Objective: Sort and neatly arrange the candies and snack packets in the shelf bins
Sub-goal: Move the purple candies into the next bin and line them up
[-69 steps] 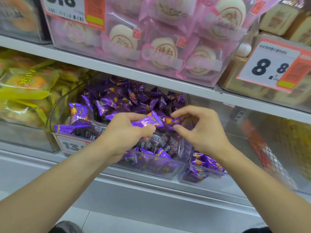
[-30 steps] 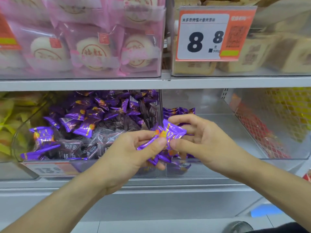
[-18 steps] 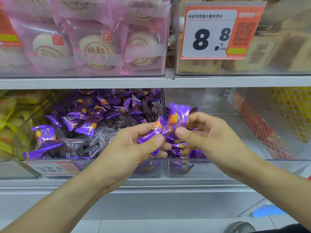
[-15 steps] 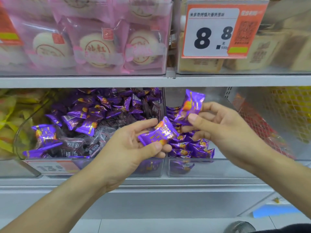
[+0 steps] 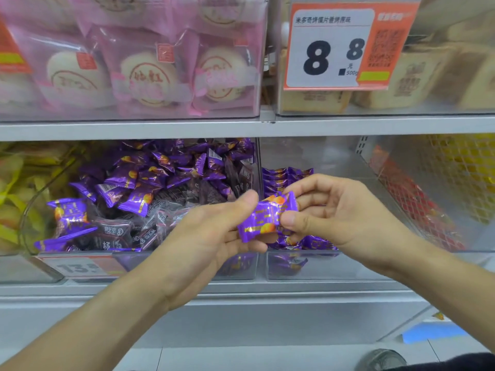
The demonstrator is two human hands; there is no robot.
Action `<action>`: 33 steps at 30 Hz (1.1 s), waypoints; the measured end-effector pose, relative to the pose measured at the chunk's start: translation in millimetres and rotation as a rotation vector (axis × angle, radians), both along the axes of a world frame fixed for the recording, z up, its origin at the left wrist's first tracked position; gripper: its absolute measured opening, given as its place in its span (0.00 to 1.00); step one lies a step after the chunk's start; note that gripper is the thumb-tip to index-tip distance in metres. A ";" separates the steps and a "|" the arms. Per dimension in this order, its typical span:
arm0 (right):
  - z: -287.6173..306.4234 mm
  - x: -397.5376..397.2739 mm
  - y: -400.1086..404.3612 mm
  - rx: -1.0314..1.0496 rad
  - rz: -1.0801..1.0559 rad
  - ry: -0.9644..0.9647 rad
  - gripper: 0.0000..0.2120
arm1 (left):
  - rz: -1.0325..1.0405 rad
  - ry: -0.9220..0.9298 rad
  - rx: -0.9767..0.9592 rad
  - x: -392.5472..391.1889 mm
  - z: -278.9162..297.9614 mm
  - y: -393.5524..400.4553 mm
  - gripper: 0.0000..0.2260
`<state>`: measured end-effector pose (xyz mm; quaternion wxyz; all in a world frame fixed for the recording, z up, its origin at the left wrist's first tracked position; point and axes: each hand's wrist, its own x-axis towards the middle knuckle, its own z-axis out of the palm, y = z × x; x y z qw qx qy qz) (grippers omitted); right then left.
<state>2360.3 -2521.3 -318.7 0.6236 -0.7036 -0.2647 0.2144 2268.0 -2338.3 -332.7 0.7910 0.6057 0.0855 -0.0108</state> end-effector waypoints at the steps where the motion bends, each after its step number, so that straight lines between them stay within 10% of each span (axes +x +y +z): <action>1: -1.3 -1.4 1.8 -0.007 -0.008 -0.010 0.18 | -0.016 -0.018 0.046 -0.3 -1.7 -1.7 0.18; 10: 3.8 2.6 -4.9 -0.153 0.137 -0.133 0.29 | -0.044 -0.167 0.281 -4.6 -4.4 -5.8 0.15; 21: 8.1 11.1 -13.8 -0.115 0.178 -0.258 0.20 | 0.116 -0.253 0.430 -0.1 -6.5 -11.2 0.20; 27: 12.4 31.1 -29.5 -0.145 0.141 -0.212 0.17 | 0.203 -0.358 0.969 4.6 -15.8 -2.4 0.31; 33: -0.8 64.9 -48.3 -0.445 0.008 -0.156 0.10 | 0.186 -0.199 0.913 8.6 -41.0 -3.9 0.28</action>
